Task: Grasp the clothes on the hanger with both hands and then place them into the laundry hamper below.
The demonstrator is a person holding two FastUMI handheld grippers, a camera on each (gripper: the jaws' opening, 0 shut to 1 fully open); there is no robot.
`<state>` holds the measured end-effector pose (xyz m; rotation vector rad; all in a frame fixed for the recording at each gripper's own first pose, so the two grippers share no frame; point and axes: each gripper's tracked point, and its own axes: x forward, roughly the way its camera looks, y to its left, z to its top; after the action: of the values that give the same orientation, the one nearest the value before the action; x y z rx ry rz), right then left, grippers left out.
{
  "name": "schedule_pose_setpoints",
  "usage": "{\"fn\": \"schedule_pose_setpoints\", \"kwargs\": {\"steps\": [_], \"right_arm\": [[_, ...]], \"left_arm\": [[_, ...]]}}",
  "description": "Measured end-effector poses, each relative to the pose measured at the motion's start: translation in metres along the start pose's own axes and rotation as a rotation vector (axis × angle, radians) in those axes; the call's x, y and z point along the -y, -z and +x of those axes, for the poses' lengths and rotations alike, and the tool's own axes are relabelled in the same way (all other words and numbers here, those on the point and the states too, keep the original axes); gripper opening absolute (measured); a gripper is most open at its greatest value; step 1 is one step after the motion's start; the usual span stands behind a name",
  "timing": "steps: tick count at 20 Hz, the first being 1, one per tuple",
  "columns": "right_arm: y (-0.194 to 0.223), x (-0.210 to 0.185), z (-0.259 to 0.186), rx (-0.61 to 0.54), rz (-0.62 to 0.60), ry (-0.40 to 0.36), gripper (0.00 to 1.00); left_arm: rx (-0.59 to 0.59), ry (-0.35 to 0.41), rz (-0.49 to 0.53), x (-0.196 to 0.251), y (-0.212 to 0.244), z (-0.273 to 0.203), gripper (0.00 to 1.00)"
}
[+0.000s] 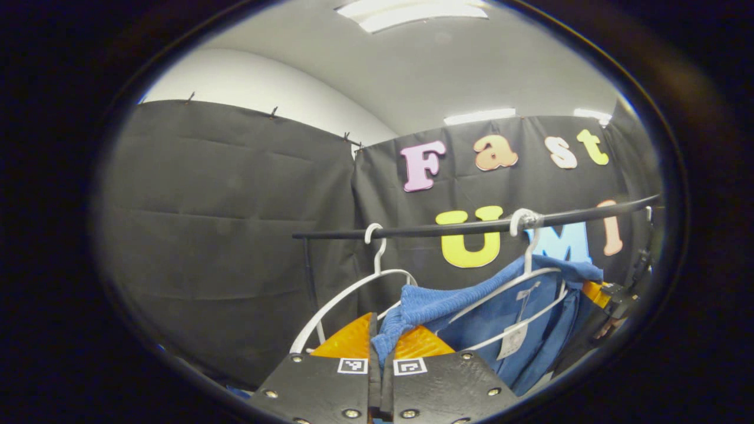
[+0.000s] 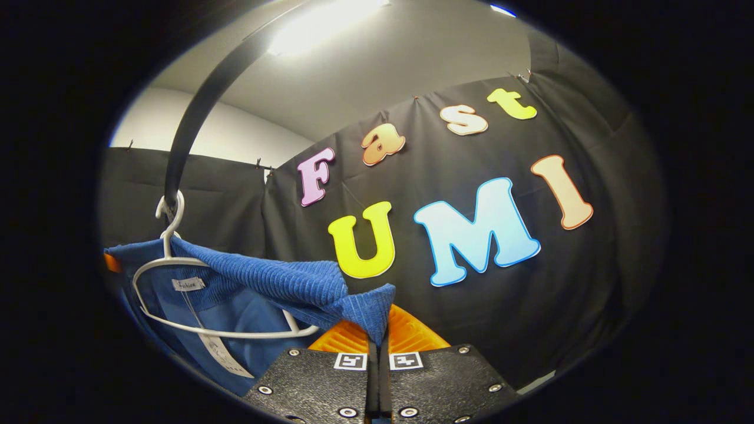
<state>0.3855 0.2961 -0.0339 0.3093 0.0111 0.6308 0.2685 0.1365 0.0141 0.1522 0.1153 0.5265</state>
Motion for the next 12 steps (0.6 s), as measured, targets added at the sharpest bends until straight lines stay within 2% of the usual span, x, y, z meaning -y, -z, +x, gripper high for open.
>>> {"fn": "schedule_pose_setpoints", "kwargs": {"steps": [1,2,4,5,6,9,12], "right_arm": [[0.002,-0.004,-0.002,-0.011,0.029,-0.008,0.0],[0.005,-0.008,-0.006,-0.025,0.068,-0.014,0.0],[0.006,-0.019,-0.02,-0.042,0.108,-0.029,0.0],[0.007,-0.02,-0.024,-0.045,0.104,-0.031,0.0],[0.006,-0.022,-0.025,-0.044,0.091,-0.035,0.0],[-0.004,-0.023,-0.018,-0.009,0.043,-0.051,0.0],[-0.021,-0.012,-0.004,0.053,-0.015,-0.042,0.0]], "left_arm": [[0.002,-0.004,-0.02,-0.004,-0.004,0.001,0.0],[0.014,-0.013,-0.034,-0.008,-0.01,0.004,0.05],[0.031,-0.029,-0.062,-0.013,-0.021,0.01,0.05],[0.04,-0.031,-0.079,-0.014,-0.025,0.013,0.01],[0.049,-0.031,-0.084,-0.015,-0.029,0.014,0.05],[0.05,-0.025,-0.061,-0.018,-0.036,0.014,0.05],[0.024,0.015,-0.062,-0.015,-0.034,0.011,0.05]]}}
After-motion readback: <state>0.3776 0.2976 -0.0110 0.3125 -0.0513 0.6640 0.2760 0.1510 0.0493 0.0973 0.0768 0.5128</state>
